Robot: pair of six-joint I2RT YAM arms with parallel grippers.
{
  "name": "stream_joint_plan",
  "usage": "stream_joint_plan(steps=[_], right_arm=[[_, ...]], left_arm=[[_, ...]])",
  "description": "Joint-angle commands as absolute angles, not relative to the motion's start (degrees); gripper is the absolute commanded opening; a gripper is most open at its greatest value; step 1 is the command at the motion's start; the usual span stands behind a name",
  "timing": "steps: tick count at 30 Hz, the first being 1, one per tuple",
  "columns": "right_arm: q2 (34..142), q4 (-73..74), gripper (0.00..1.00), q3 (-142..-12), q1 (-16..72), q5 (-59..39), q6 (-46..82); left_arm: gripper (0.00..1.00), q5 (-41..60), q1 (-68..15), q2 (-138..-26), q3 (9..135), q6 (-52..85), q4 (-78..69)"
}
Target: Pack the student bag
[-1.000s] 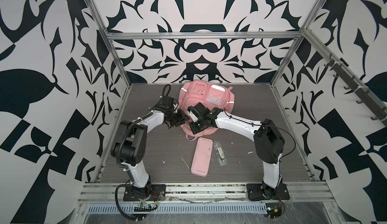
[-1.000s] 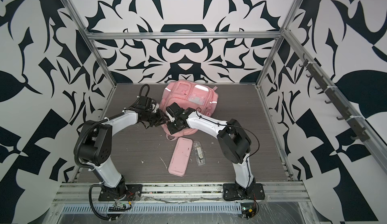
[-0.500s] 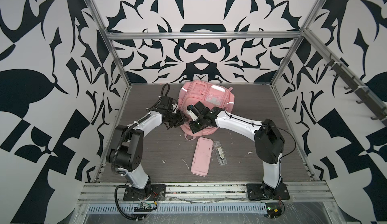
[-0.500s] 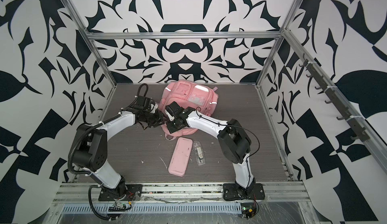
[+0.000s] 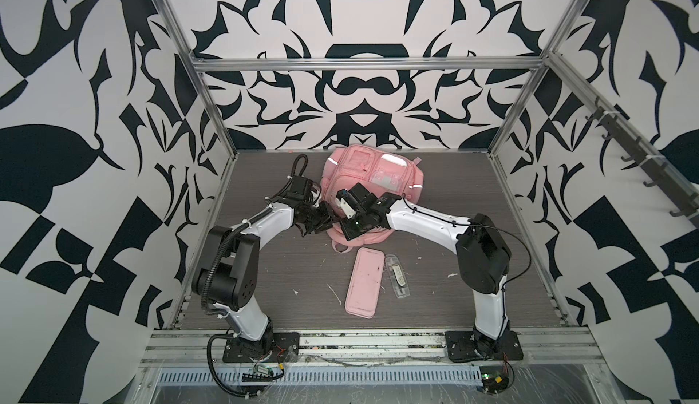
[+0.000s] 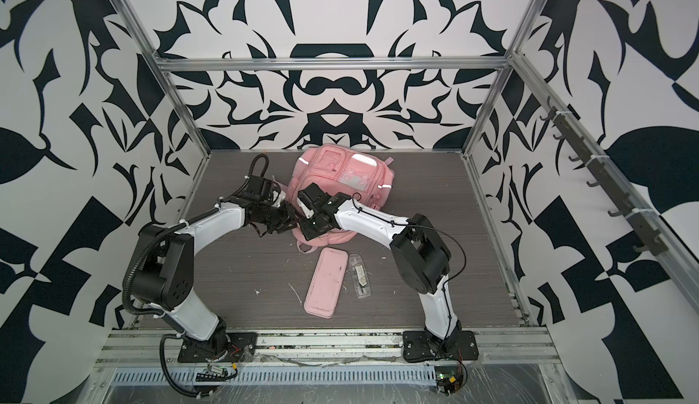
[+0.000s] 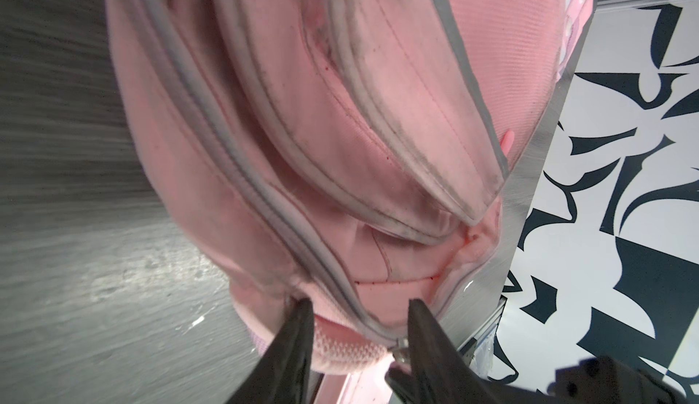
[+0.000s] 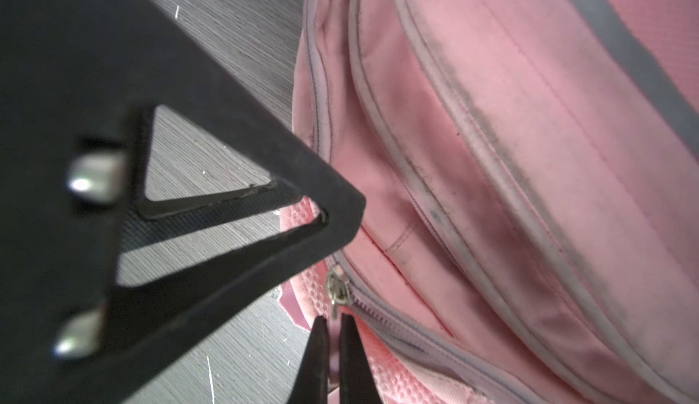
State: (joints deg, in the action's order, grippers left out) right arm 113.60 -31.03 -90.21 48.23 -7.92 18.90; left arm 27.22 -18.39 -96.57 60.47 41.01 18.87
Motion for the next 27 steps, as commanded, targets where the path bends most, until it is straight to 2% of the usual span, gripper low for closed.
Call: stream_joint_plan(steps=[1, 11, 21, 25, 27], right_arm=[[112.5, -29.51, 0.0, -93.13, 48.95, -9.0, 18.29], [112.76, -29.26, 0.0, -91.61, 48.95, -8.65, 18.31], [111.68, -28.06, 0.0, -87.02, 48.94, -8.15, 18.51], [110.37, -28.3, 0.0, -84.57, 48.86, -6.85, 17.95], [109.26, -28.73, 0.0, -83.06, 48.4, -5.86, 17.69]], left_arm=[[0.44, 27.69, -18.6, -98.67, 60.02, 41.65, 18.42], [0.35, 27.31, -18.63, -101.46, 61.33, 41.13, 17.84], [0.07, 26.97, -18.29, -102.15, 61.69, 40.46, 18.27], [0.0, 26.57, -17.43, -101.95, 62.2, 39.59, 19.02], [0.0, 26.63, -16.6, -101.8, 62.4, 39.15, 19.55]])
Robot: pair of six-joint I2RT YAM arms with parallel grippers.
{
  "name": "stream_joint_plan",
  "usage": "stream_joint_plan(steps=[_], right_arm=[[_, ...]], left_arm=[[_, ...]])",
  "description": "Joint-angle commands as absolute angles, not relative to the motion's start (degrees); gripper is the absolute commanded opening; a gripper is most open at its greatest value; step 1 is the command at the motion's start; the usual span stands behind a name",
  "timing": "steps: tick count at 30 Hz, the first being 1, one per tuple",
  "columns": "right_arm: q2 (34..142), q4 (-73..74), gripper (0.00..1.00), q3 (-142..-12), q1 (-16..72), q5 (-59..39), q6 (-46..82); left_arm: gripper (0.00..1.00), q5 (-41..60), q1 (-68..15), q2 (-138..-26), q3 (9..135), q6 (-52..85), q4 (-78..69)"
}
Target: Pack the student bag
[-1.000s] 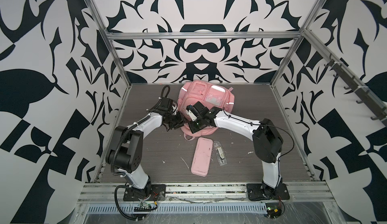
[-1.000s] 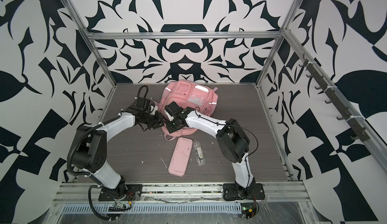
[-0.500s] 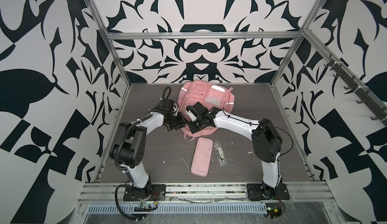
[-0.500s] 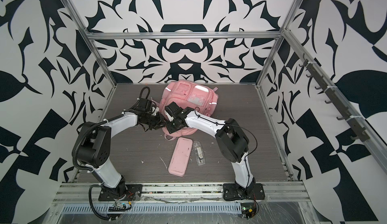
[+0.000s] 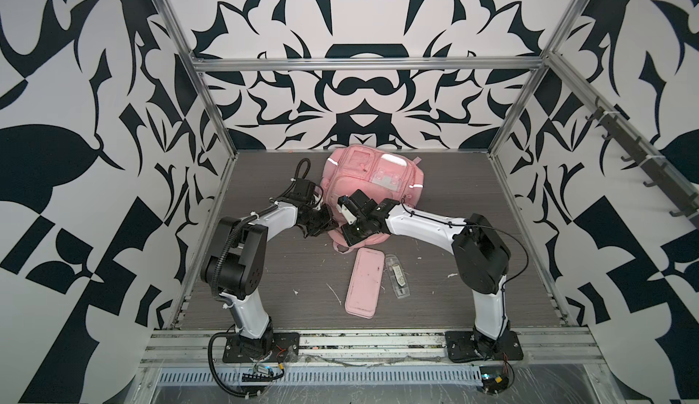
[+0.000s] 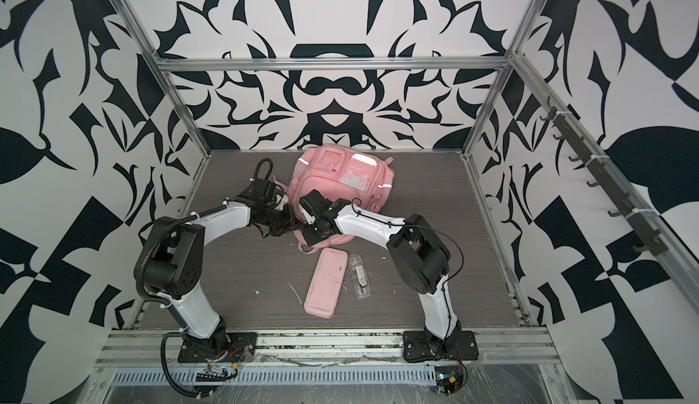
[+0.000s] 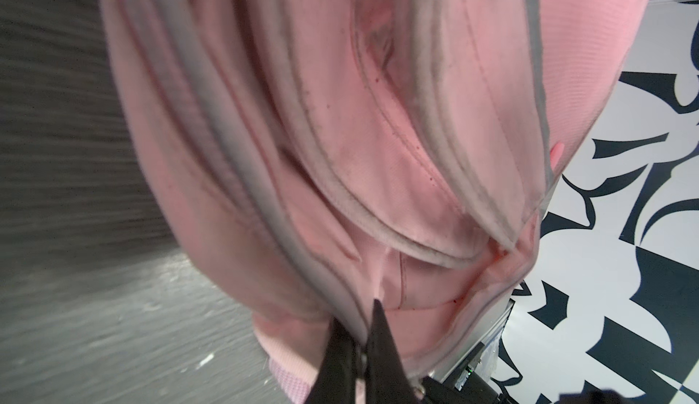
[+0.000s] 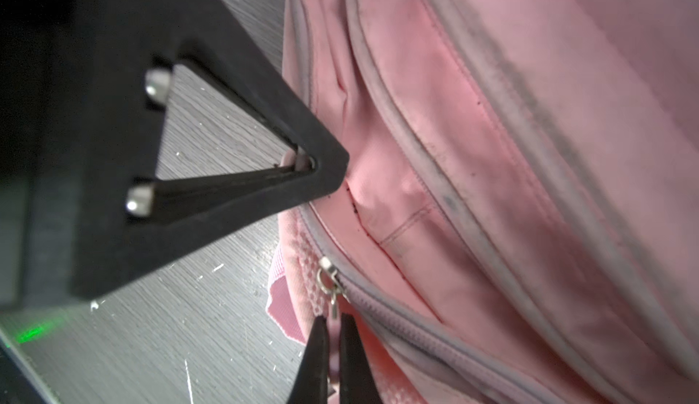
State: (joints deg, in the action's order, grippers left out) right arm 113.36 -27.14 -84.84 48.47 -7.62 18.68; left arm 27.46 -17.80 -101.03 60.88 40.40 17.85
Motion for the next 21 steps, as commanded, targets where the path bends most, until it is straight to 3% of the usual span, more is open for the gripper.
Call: stream_joint_plan(steps=[1, 13, 21], right_arm=[[108.38, -28.67, 0.0, -81.98, 47.93, -5.6, 17.67], [96.88, -28.81, 0.0, -68.24, 38.23, -5.43, 17.4], [93.78, -28.76, 0.0, -65.7, 34.36, -4.77, 16.63]], left_arm=[[0.0, 26.65, -16.08, -101.61, 62.49, 38.88, 19.73], [0.0, 26.72, -10.92, -100.2, 62.59, 36.72, 20.67], [0.0, 26.46, -9.38, -100.56, 63.19, 37.15, 19.97]])
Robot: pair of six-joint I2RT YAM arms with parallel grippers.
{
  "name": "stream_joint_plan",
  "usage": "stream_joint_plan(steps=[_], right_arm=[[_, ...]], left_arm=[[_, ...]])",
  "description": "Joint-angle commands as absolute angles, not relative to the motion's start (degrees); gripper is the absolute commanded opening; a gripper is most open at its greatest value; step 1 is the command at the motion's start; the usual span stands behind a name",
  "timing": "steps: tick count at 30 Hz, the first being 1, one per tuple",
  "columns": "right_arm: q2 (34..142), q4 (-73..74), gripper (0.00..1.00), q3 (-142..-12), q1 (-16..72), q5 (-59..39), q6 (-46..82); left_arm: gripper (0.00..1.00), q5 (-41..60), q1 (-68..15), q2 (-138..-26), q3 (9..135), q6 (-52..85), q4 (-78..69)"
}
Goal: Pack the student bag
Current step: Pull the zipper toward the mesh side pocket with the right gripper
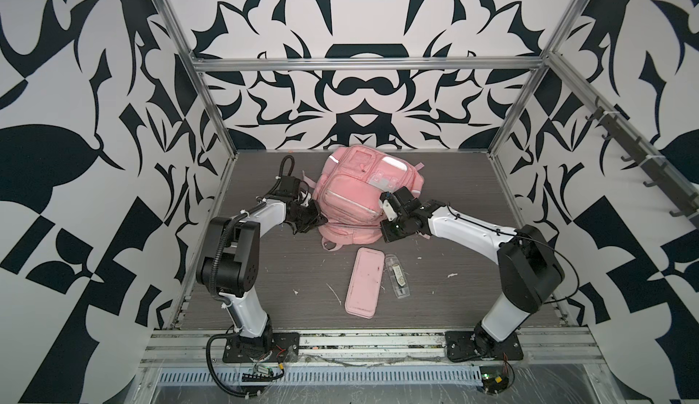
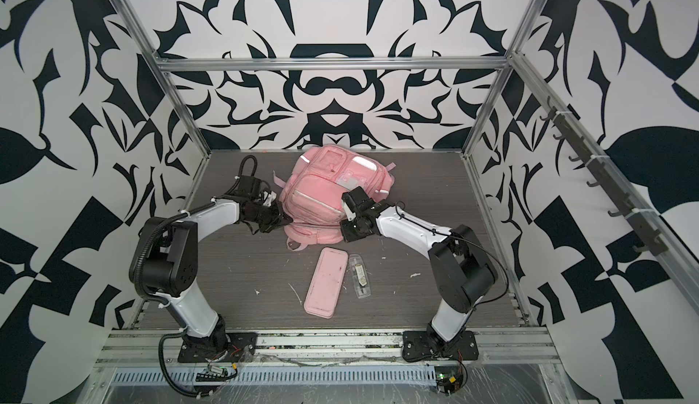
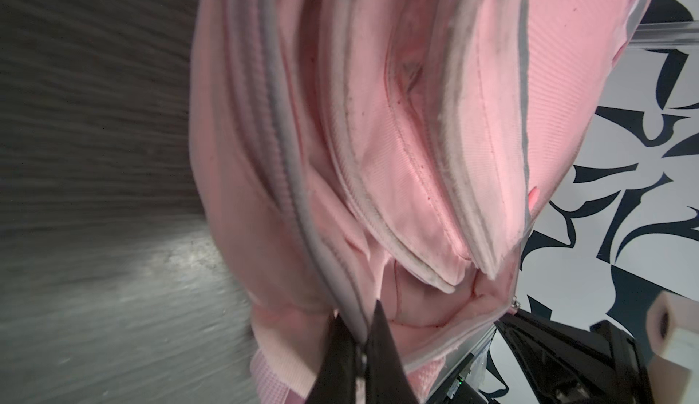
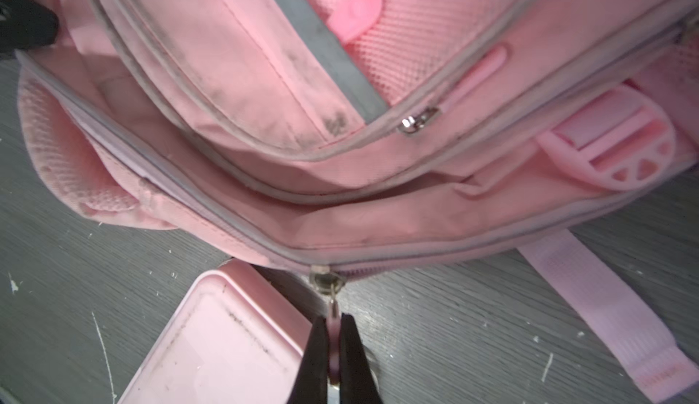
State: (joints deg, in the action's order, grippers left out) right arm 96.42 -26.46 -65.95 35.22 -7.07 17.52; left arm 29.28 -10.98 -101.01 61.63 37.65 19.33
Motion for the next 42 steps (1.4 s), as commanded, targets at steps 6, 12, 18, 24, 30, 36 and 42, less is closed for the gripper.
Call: stream_joint_plan(steps=[6, 12, 18, 24, 30, 36, 42], right_arm=[[94.41, -27.94, 0.0, -64.45, 31.36, -4.69, 16.96], [96.34, -27.73, 0.0, -64.49, 26.52, -4.34, 17.9], [101.31, -26.82, 0.0, -67.3, 21.97, -2.9, 17.94], [105.2, -25.33, 0.0, -71.27, 19.42, -0.44, 20.2], [109.5, -25.45, 0.0, -76.09, 15.64, -1.21, 21.18], [112.47, -26.16, 0.0, -79.78, 14.83, -1.32, 21.3], [111.99, -26.47, 0.0, -79.35, 14.85, -3.28, 21.69]], left_arm=[[0.0, 25.4, -8.5, -99.09, 62.43, 37.79, 19.68], [0.0, 25.13, -7.12, -97.34, 61.28, 38.4, 19.28], [0.0, 26.71, -7.2, -97.31, 61.11, 38.41, 19.55], [0.0, 26.88, -7.16, -96.26, 60.06, 38.14, 19.88], [0.0, 26.98, -7.14, -95.82, 59.6, 37.78, 20.19], [0.0, 26.93, -7.14, -95.97, 59.55, 37.79, 20.02], [0.0, 26.98, -7.28, -96.67, 59.34, 37.88, 19.53]])
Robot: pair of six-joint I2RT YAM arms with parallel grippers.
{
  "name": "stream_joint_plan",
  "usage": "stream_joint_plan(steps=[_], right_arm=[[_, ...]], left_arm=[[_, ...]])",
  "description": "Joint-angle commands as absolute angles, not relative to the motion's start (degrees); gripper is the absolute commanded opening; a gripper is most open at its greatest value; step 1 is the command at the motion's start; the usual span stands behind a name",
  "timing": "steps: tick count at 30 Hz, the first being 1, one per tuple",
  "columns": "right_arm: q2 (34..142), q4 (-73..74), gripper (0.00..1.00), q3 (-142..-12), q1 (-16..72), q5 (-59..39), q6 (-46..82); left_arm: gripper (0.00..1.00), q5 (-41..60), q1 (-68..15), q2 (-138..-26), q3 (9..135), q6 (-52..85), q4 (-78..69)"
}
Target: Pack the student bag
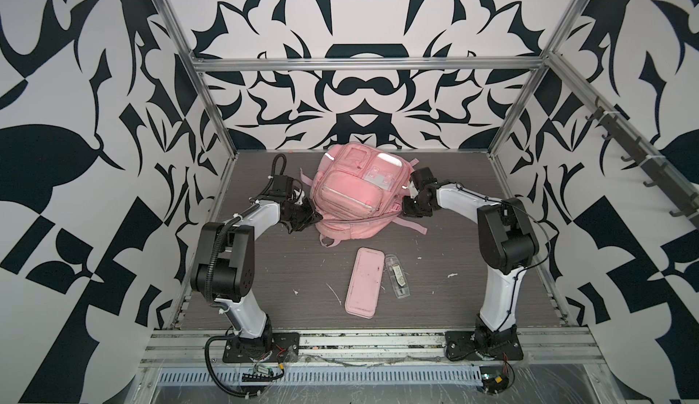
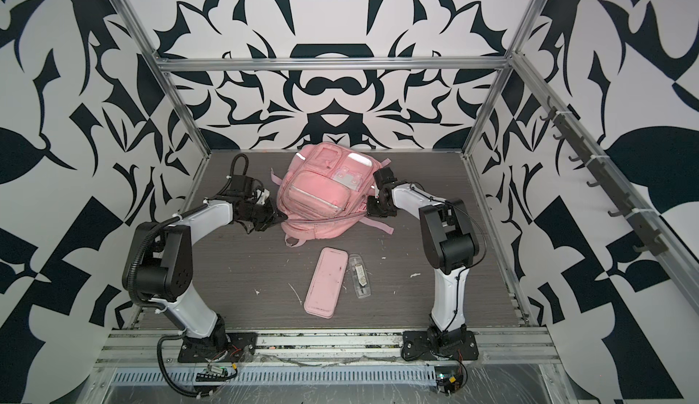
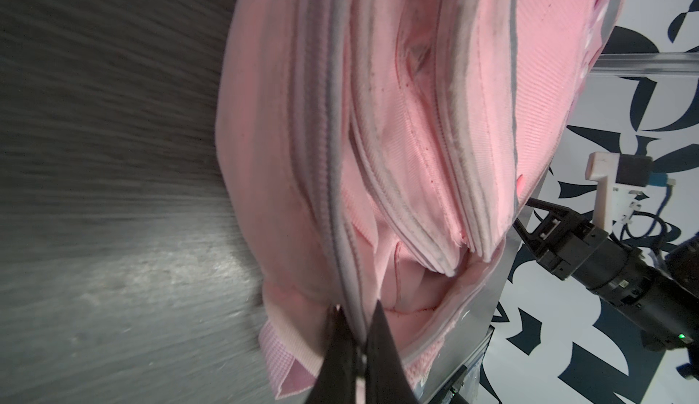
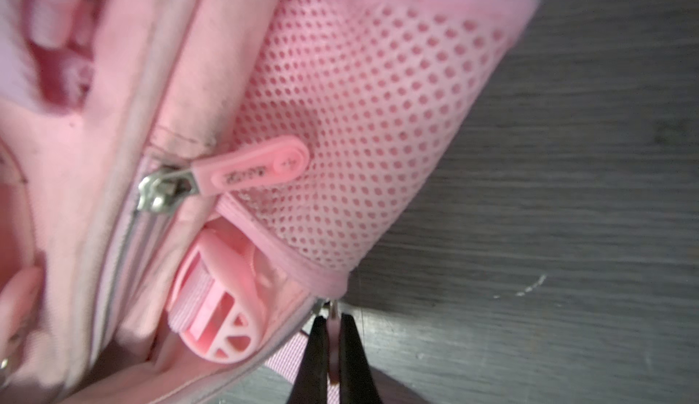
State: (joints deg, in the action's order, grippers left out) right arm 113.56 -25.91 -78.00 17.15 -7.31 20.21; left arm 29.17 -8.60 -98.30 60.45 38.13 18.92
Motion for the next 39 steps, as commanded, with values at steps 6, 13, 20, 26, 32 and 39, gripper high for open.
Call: stream_joint_plan(steps=[6, 13, 20, 26, 32, 39], right_arm=[[107.43, -24.69, 0.19, -74.16, 15.03, -6.93, 23.02], [101.39, -25.57, 0.36, -71.31, 15.47, -6.77, 22.38], [100.23, -25.0, 0.36, -72.2, 15.84, -7.7, 22.5], [101.84, -22.88, 0.37, -74.44, 16.98, -9.58, 22.86], [105.07, -21.88, 0.44, -79.43, 17.46, -11.77, 23.54], [110.66, -21.51, 0.45, -84.59, 19.0, -14.36, 23.81]], left_arm=[[0.0, 26.81, -7.23, -97.03, 59.24, 38.06, 19.12], [0.0, 26.68, -7.29, -97.56, 59.57, 37.97, 19.05], [0.0, 26.02, -7.21, -97.34, 59.58, 37.71, 19.2], [0.02, 24.17, -7.26, -96.23, 60.68, 36.88, 20.91], [0.03, 21.64, -7.0, -96.49, 62.55, 35.43, 22.77], [0.07, 19.42, -6.44, -97.36, 64.23, 35.17, 23.85]])
